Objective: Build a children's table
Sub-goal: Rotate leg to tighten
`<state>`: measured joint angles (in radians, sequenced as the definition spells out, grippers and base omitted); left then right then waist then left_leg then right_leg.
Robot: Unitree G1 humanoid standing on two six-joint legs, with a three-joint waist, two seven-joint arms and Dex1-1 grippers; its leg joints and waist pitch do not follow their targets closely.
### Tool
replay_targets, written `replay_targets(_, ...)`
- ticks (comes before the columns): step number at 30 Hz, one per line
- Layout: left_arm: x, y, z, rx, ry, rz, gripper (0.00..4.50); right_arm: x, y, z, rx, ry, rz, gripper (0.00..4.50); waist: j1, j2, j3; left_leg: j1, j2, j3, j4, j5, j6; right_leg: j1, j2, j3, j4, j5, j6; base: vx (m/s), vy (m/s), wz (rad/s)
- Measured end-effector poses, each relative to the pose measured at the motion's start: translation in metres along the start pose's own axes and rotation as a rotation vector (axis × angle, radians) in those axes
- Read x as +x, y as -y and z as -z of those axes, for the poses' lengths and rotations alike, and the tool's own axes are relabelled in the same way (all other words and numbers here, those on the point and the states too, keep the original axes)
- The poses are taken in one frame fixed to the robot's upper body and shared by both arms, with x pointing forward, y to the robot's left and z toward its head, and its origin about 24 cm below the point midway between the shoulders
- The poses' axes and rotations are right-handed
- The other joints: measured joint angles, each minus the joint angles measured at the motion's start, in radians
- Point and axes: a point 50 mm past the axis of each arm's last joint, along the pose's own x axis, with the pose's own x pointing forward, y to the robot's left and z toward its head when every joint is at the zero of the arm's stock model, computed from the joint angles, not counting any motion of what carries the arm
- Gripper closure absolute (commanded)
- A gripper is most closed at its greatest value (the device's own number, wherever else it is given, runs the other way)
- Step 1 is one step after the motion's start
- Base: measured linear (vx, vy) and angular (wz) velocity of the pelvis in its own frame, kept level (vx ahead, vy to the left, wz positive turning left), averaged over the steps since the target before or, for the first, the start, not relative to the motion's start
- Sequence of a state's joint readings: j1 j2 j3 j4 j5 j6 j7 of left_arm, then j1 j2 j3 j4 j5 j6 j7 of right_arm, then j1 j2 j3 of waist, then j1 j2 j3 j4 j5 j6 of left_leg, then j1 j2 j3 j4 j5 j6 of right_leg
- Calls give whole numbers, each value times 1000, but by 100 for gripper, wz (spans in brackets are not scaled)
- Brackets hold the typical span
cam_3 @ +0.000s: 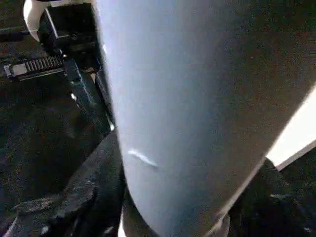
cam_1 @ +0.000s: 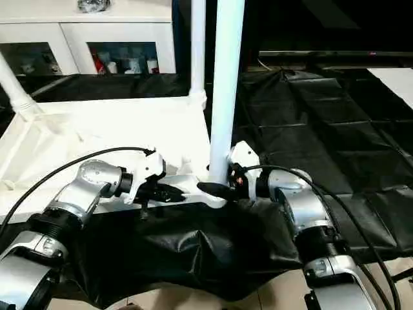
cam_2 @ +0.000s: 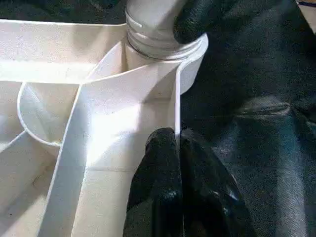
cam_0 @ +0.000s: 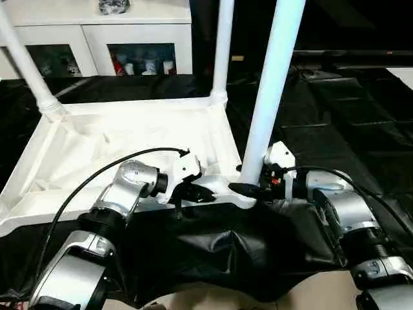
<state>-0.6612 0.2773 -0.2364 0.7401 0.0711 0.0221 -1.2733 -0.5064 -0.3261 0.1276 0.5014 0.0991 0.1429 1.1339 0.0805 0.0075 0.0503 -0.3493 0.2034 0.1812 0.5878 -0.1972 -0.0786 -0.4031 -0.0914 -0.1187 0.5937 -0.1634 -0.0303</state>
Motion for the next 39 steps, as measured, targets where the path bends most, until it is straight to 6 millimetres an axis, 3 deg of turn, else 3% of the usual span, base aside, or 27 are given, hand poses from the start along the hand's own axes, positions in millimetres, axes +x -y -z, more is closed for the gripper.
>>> replay_targets(8,0,-1,1,-8,1,-19,450,3,0,-1,16,11,30,244,5,0,0,1,0,0,0,0,0,0,0,0,0,-1,1,0,0,0)
replay_targets(14,18,-18,-8,-95,7,-258,450,34,23,-5,168,84,473,250,-32,1,0,2,0,-2,5,1,-1,0,0,-1,-3,-1,2,0,0,0)
replay_targets(22,34,-26,-19,-136,9,-375,450,51,35,-13,231,91,719,250,-47,3,-1,1,-1,-4,4,1,-1,2,0,-1,-5,2,0,0,0,0)
replay_targets(25,35,-26,-20,-134,15,-377,450,51,35,-12,198,114,724,250,-46,4,-2,-1,-1,-3,0,0,0,2,0,-1,-5,3,-2,0,0,0)
replay_targets(26,34,-26,-20,-132,16,-374,450,51,35,-12,196,117,716,195,-45,5,-2,-1,-1,-3,-2,0,0,2,0,-1,-5,2,-2,0,0,0)
replay_targets(27,33,-26,-20,-130,15,-369,450,51,35,-12,197,120,705,181,-45,5,-2,-1,-1,-3,-2,0,0,1,0,-1,-5,2,-2,0,0,0)
replay_targets(34,24,-25,-14,-100,15,-322,450,44,30,-10,205,156,535,128,-48,6,-2,0,-1,-3,-2,0,0,1,1,-1,-4,2,-3,0,0,0)
replay_targets(39,15,-18,-8,-48,16,-228,450,29,23,-4,120,109,338,81,-40,6,-2,0,0,-2,-2,0,0,1,1,-1,-4,2,-3,0,0,0)
